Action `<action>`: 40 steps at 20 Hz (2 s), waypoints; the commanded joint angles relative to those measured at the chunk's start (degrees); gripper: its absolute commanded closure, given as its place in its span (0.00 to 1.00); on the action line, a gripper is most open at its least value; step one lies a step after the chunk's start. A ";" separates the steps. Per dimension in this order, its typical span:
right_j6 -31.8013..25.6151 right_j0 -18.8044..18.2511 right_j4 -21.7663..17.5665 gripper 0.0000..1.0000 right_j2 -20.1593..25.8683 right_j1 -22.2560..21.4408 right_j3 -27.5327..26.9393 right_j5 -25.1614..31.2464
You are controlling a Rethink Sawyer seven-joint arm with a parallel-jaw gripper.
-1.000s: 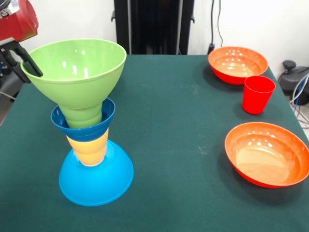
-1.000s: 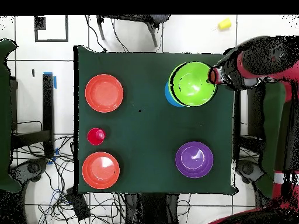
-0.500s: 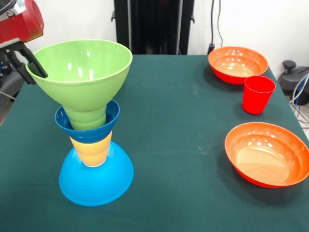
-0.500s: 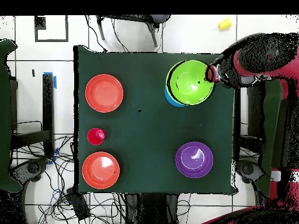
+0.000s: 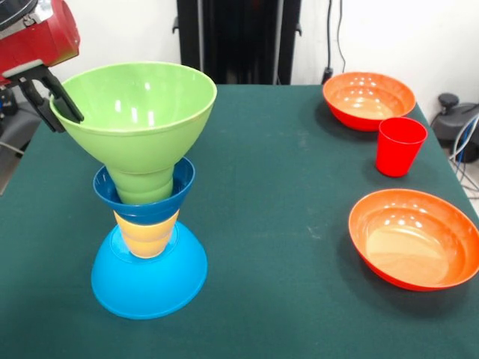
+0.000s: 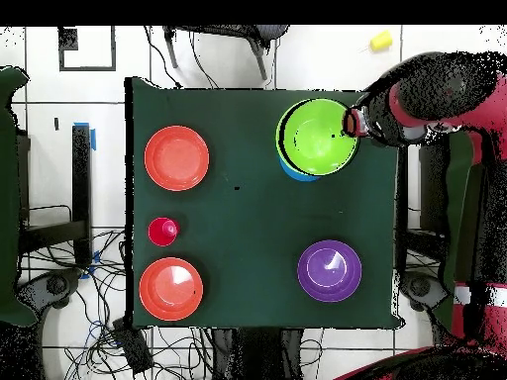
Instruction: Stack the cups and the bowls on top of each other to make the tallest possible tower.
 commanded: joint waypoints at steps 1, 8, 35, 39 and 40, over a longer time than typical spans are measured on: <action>-8.79 2.83 -4.58 1.00 -3.91 1.24 1.02 0.94; -10.74 2.04 -5.51 1.00 -4.40 0.17 2.59 1.83; -10.00 3.46 -6.69 1.00 -6.26 0.12 1.71 5.43; -9.59 3.49 -6.20 1.00 -6.56 0.09 1.99 4.70; -9.37 3.50 -5.96 1.00 -6.50 0.20 2.03 4.16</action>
